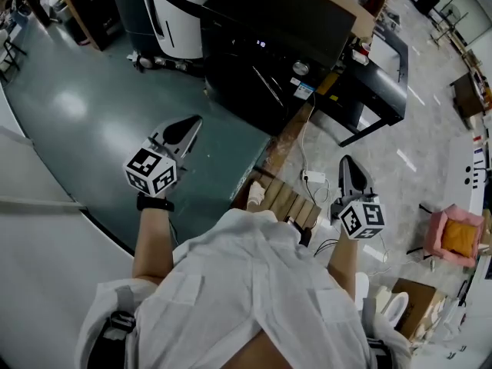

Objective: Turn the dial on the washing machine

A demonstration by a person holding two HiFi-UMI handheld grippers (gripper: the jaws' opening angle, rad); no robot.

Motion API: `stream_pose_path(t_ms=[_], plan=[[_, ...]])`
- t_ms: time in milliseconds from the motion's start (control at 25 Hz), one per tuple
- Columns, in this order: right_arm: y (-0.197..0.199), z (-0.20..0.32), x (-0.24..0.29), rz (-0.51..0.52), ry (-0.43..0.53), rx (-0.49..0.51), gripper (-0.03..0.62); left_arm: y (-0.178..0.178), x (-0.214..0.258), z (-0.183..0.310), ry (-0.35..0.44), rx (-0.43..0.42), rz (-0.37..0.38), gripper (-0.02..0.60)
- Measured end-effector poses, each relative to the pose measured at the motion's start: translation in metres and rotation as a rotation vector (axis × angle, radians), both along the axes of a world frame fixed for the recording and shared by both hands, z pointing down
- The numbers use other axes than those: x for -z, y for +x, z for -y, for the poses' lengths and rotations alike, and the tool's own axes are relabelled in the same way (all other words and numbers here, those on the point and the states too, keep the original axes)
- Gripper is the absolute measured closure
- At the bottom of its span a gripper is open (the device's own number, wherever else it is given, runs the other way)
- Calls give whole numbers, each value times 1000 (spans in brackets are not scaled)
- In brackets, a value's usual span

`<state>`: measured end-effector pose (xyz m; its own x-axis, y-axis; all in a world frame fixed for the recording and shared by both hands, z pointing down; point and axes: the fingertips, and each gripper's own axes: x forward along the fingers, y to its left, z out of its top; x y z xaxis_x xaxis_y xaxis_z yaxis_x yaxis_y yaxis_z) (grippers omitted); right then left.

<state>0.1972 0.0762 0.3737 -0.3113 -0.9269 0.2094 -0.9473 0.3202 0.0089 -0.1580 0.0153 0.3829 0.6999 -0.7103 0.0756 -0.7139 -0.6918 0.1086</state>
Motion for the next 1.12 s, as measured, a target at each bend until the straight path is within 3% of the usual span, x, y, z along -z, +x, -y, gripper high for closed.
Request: stream_pose_path(t_ms=[440,920,1120], plan=[[-20,127,-30,-87,-75,177,513,15,-12,85,-36,53,35,565],[-43,274,-73,-139,-159,320,441,63,-42,183,-93,30,41,565],[-62,317,-97,-215,-187,378,412,79,-57,209,-127,19,30,565]])
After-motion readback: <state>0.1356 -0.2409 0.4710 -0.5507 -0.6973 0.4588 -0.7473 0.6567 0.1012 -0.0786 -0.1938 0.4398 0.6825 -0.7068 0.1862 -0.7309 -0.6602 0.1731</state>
